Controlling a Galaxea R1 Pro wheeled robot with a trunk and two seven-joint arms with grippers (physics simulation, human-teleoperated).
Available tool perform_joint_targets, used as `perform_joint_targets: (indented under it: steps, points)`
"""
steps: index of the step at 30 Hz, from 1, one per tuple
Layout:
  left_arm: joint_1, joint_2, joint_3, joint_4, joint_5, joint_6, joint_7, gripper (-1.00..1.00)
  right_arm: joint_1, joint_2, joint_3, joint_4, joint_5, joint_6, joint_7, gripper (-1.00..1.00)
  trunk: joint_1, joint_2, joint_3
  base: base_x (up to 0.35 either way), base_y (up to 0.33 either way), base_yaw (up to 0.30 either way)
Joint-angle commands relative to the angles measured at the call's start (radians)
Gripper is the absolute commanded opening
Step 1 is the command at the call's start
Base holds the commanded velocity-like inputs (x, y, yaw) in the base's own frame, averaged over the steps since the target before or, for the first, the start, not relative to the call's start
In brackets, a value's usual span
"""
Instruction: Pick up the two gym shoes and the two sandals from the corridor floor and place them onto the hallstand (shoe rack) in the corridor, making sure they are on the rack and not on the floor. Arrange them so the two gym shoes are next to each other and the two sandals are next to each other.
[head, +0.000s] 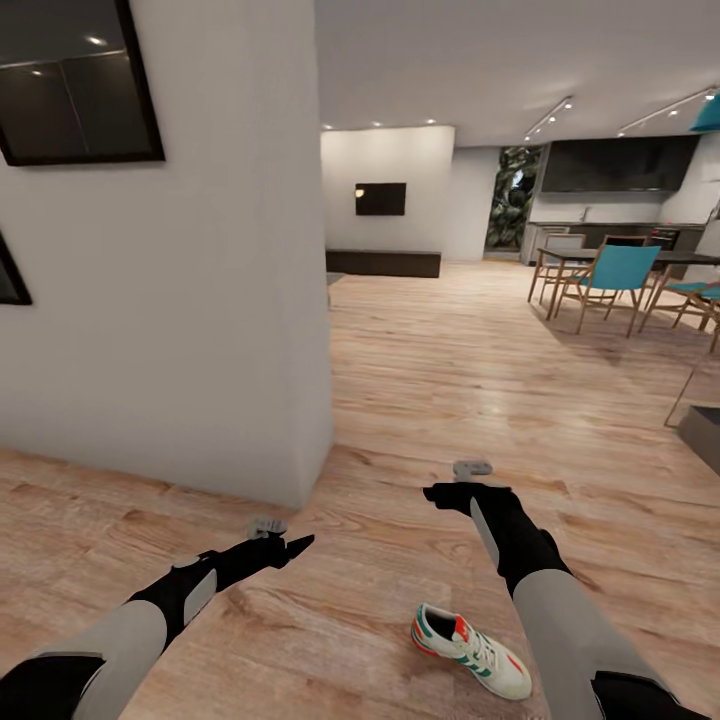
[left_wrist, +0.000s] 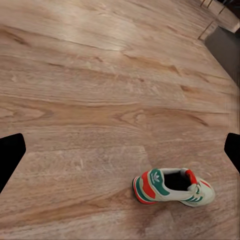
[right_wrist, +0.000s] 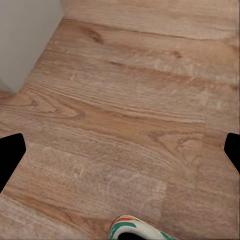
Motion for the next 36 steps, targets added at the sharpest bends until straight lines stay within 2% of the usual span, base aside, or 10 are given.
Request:
perform_joint_targets:
  steps: [1,9,30,36]
  points:
    - [0.0,0.001,-0.005,0.001,0.005,-0.005,-0.002,1.0,-0.001,0.002,-0.006,-0.001,0.011,0.004,0.008,1.0,0.0,0.0,0.0,0.0,0.0,-0.267]
    - [0.0,0.001,-0.005,0.001,0.005,-0.005,-0.002,1.0,0.0,0.002,-0.006,0.0,0.011,0.004,0.008,1.0,0.0,0.0,0.003,0.0,0.0,-0.204]
    - [0.0,0.001,-0.005,0.001,0.005,-0.005,-0.002,1.0,-0.001,0.002,-0.006,-0.004,0.01,0.003,0.007,1.0,0.0,0.0,0.003,0.0,0.0,-0.014]
    - [0.0,0.001,-0.005,0.001,0.005,-0.005,-0.002,1.0,-0.001,0.002,-0.006,-0.005,0.01,0.003,0.007,1.0,0.0,0.0,0.006,0.0,0.0,-0.169]
